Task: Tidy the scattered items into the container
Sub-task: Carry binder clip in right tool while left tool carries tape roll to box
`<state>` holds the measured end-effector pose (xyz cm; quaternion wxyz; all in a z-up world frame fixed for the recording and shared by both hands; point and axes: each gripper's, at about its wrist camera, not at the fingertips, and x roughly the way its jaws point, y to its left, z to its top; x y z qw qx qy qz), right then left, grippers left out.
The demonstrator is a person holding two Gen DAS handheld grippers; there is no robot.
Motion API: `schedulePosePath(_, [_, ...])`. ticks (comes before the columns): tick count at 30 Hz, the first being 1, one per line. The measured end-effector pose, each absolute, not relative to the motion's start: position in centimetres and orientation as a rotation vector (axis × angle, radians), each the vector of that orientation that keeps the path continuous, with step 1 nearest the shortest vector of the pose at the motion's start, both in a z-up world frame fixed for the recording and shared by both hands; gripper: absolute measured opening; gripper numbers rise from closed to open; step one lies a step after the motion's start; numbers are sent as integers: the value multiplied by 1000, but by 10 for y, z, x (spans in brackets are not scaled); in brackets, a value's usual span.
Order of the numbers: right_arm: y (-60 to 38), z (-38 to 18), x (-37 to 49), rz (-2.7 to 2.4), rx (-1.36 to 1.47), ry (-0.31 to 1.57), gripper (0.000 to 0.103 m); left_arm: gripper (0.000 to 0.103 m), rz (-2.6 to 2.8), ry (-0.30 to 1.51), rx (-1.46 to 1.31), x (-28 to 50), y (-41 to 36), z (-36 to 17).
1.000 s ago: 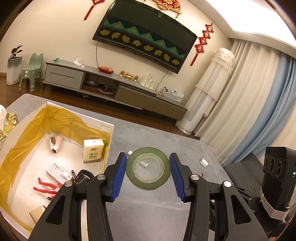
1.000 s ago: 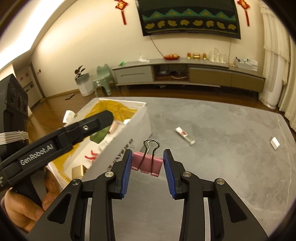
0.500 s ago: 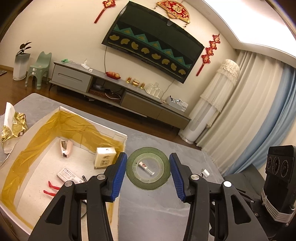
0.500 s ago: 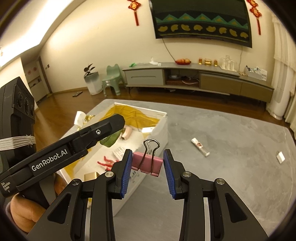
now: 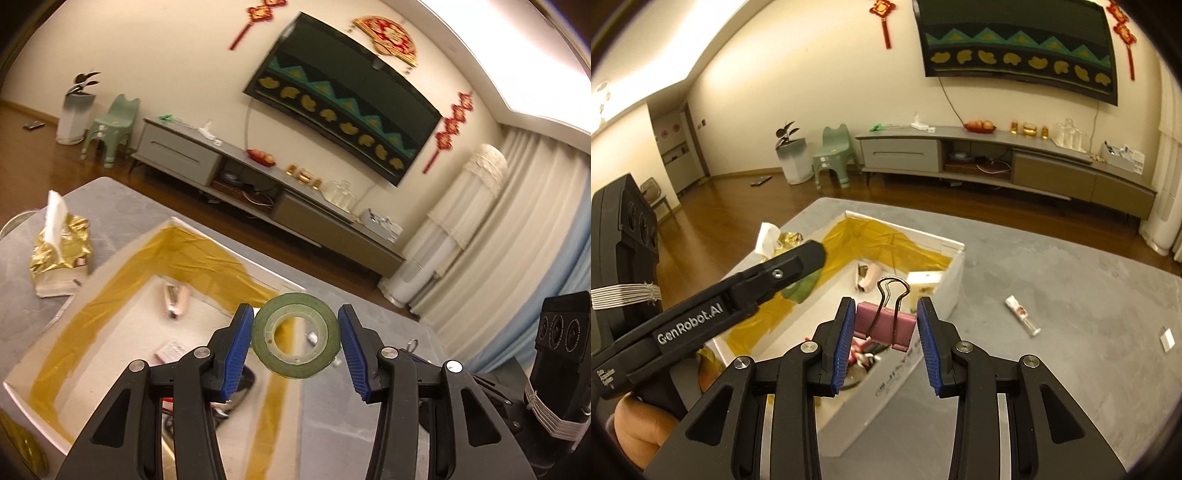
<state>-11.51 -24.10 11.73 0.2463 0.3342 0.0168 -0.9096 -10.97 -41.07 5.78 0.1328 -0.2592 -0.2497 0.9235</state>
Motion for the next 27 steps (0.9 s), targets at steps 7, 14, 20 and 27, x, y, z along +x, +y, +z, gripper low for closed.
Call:
schedulePosePath(7, [-254,113,-125,-2451,913,50,36,49,2724,-810,-745,-110,-443,52])
schedulePosePath(14, [-266,111,-136,-2412,926,67,36,49,2774,-909,-758,-111,-468,44])
schedulePosePath(20, [-279,111,-148,-2372,933,78,36,49,2783,-992,-774,-111,-482,36])
schedulePosePath(27, [-300,104,-169,-2314,973,85,36,49,2806,-1036,-805,-113,-489,30])
